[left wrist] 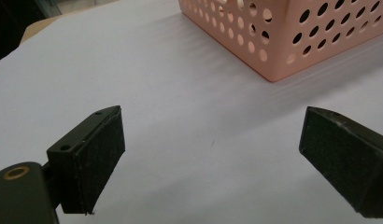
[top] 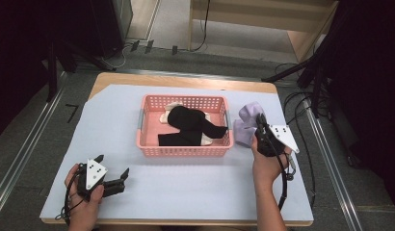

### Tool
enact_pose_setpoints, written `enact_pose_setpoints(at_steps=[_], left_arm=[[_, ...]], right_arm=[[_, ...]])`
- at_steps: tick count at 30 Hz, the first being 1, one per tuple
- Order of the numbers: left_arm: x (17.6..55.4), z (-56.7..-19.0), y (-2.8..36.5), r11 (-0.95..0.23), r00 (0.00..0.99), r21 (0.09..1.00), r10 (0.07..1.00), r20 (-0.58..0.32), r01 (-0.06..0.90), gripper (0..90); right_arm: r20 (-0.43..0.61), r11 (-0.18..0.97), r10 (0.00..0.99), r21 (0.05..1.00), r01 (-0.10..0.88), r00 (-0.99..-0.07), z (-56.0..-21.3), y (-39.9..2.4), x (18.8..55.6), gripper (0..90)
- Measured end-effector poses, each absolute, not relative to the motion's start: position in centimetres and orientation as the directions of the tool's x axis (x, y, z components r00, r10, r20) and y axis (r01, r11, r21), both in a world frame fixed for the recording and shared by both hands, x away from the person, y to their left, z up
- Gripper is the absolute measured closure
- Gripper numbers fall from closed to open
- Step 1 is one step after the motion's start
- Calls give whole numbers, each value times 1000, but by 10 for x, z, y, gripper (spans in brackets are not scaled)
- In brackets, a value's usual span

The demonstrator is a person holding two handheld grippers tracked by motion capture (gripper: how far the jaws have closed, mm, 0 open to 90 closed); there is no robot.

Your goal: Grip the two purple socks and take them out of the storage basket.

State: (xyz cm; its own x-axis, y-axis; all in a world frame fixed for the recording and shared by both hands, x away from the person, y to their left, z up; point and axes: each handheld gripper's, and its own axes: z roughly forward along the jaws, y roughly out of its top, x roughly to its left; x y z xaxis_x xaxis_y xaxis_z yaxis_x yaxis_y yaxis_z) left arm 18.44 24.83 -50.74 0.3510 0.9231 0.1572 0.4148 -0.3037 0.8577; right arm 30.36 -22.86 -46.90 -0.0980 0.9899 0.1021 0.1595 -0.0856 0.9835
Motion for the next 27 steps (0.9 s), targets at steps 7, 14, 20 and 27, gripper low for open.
enact_pose_setpoints(at_steps=[7, 14, 20, 27], left_arm=[[184, -507, 248, -300, 350, 860, 924, 154, 414, 77], [184, -507, 248, -303, 351, 859, 923, 157, 413, 77], [184, -508, 248, -302, 348, 860, 924, 158, 412, 77], [184, -507, 247, -307, 346, 857, 924, 163, 414, 77]], right_arm=[[185, -151, 977, 950, 273, -104, -492, -232, 305, 783], [217, -176, 967, 947, 267, -134, -491, -236, 293, 677], [170, -128, 974, 960, 251, -153, -492, -250, 276, 626], [185, -125, 958, 956, 264, -219, -498, -274, 252, 466]])
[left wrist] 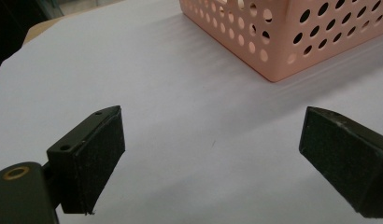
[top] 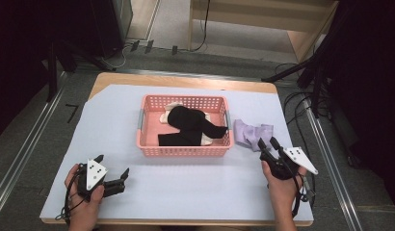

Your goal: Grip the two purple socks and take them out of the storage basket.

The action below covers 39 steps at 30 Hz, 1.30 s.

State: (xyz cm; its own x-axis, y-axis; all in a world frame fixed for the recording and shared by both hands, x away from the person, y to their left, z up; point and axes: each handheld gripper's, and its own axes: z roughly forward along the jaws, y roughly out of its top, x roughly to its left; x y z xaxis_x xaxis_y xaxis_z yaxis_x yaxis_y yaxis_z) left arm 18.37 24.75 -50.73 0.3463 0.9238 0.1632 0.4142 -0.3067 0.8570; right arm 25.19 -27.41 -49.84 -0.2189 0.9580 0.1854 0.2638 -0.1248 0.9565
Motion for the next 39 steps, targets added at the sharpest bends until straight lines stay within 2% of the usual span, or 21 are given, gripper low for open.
enact_pose_setpoints(at_steps=[3, 10, 16, 25, 33, 39], left_arm=[[184, -507, 247, -308, 346, 857, 924, 165, 413, 77], [184, -508, 247, -308, 344, 859, 924, 167, 409, 77], [184, -507, 247, -309, 345, 857, 924, 167, 413, 77], [184, -507, 247, -308, 345, 857, 924, 165, 413, 77], [184, -507, 247, -308, 345, 857, 924, 166, 414, 77], [184, -507, 247, -309, 344, 856, 924, 167, 415, 77]], right_arm=[[209, -146, 952, 952, 268, -223, -500, -285, 241, 361], [208, -145, 953, 951, 272, -221, -503, -309, 220, 272], [178, -114, 964, 948, 297, -199, -510, -328, 205, 267], [192, -136, 969, 940, 313, -157, -521, -354, 184, 275], [200, -172, 976, 950, 261, -87, -528, -362, 172, 294], [212, -182, 973, 950, 253, -94, -529, -363, 170, 284]])
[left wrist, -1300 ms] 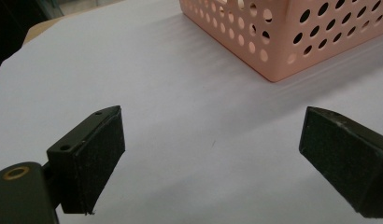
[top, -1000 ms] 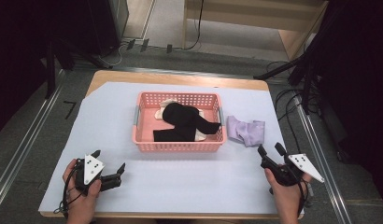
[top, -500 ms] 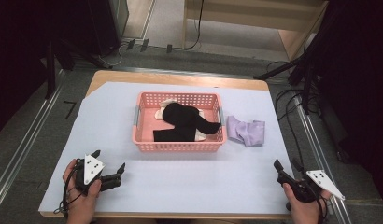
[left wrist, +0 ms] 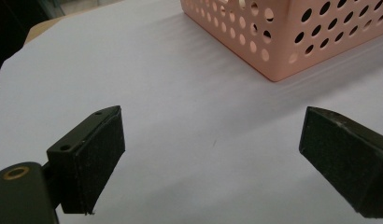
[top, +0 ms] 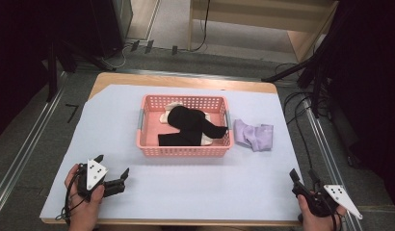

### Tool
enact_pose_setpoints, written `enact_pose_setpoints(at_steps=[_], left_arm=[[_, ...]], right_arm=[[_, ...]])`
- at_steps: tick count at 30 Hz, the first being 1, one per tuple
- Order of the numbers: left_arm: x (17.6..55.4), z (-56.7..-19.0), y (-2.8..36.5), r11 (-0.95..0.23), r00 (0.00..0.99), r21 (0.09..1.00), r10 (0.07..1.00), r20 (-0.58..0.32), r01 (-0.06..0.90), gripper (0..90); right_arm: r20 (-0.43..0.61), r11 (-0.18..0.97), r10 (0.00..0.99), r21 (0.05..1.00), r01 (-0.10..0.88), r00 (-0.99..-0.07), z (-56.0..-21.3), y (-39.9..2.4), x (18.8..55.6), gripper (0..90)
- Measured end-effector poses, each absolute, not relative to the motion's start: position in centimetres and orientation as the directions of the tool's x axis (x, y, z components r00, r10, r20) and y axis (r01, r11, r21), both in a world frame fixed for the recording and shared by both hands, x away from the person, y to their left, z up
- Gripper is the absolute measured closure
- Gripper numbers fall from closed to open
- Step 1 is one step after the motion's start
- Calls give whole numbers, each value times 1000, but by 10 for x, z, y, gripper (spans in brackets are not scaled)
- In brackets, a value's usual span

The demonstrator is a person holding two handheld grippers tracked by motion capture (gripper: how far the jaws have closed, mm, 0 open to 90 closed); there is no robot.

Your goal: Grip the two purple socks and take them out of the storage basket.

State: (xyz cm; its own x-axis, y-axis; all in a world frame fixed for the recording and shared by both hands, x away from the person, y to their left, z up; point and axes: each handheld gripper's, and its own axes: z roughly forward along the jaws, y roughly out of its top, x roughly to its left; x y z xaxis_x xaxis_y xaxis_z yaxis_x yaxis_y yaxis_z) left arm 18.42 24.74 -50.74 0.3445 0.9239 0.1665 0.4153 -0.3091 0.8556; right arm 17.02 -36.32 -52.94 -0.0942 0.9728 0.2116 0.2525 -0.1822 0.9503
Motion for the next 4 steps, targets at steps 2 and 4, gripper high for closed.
enact_pose_setpoints(at_steps=[2, 4], left_arm=[[184, -507, 247, -309, 345, 855, 924, 166, 416, 77], [184, -507, 247, -311, 346, 855, 923, 167, 415, 77]], right_arm=[[216, -188, 972, 952, 242, -95, -530, -363, 169, 281], [212, -183, 972, 954, 238, -102, -530, -364, 168, 279]])
